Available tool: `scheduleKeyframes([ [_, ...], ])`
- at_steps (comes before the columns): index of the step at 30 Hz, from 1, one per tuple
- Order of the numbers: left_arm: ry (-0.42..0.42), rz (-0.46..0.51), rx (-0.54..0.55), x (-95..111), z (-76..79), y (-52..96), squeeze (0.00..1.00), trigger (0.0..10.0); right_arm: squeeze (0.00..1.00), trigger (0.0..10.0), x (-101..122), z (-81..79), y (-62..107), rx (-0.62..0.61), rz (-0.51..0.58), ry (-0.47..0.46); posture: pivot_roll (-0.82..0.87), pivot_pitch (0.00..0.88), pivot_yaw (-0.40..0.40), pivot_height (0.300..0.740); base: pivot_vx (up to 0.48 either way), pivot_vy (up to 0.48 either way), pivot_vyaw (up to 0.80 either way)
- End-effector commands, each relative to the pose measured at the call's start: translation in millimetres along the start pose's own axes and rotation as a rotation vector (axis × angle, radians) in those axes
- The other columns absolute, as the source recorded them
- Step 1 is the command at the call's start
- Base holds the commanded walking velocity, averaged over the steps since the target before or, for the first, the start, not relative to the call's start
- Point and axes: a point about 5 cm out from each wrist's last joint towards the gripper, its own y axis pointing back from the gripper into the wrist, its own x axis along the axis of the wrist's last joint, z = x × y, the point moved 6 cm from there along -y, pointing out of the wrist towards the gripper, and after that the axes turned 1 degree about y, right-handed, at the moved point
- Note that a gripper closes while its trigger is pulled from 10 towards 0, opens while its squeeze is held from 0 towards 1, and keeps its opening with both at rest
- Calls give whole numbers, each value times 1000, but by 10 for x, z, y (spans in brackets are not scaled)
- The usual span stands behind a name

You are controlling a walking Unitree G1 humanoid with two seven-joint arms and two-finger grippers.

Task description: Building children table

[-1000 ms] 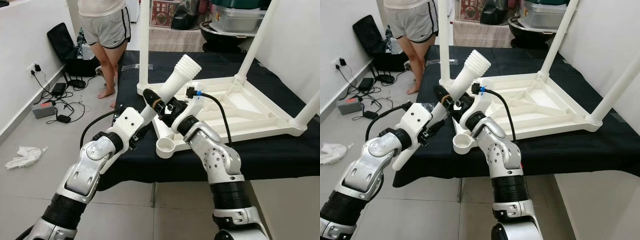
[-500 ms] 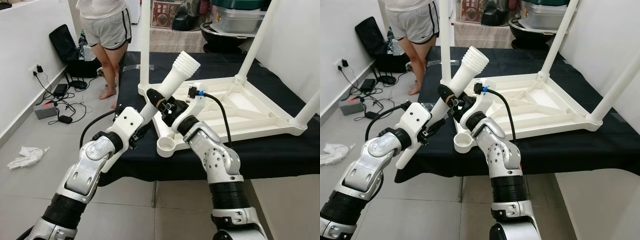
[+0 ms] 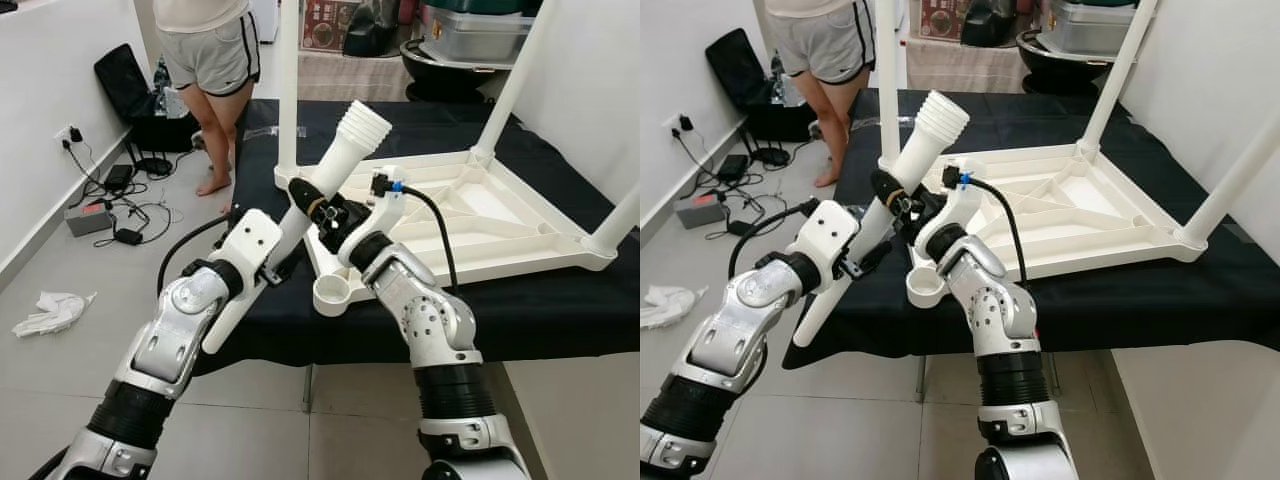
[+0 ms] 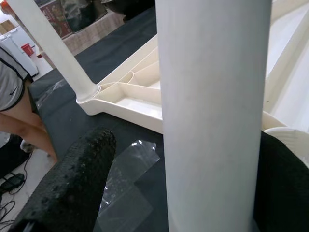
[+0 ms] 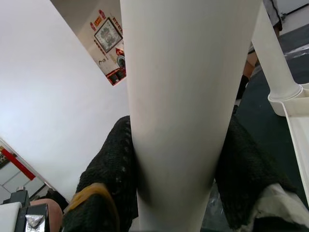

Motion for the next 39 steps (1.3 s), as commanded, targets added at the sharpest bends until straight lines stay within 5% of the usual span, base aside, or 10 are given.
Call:
scheduleKeyframes([
  [1, -4, -20, 25, -11, -101, -2, 0, 10000, 0, 0, 115, 36, -36, -37, 43, 4, 124, 80, -85, 740, 0, 0, 0],
  [18, 36, -40, -33, 9, 54, -58, 0, 10000, 0, 0, 525, 483, -75, -322, 222, -122, 128, 80, -77, 740, 0, 0, 0],
  [29, 38, -27, 14, 57, -13, -61, 0, 10000, 0, 0, 746, 531, -102, -393, 313, -111, 131, 80, -83, 740, 0, 0, 0],
  [32, 73, -12, 53, 96, -37, -57, 0, 10000, 0, 0, 899, 642, -43, -479, 370, -75, 130, 81, -84, 740, 0, 0, 0],
  [36, 309, 91, 141, 333, -89, -64, 0, 10000, 0, 0, 1255, 825, 113, -582, 499, -115, 130, 78, -88, 740, 0, 0, 0],
  [39, 363, 178, 161, 519, -92, -50, 0, 10000, 0, 0, 1352, 853, 158, -604, 534, -131, 125, 78, -88, 740, 0, 0, 0],
])
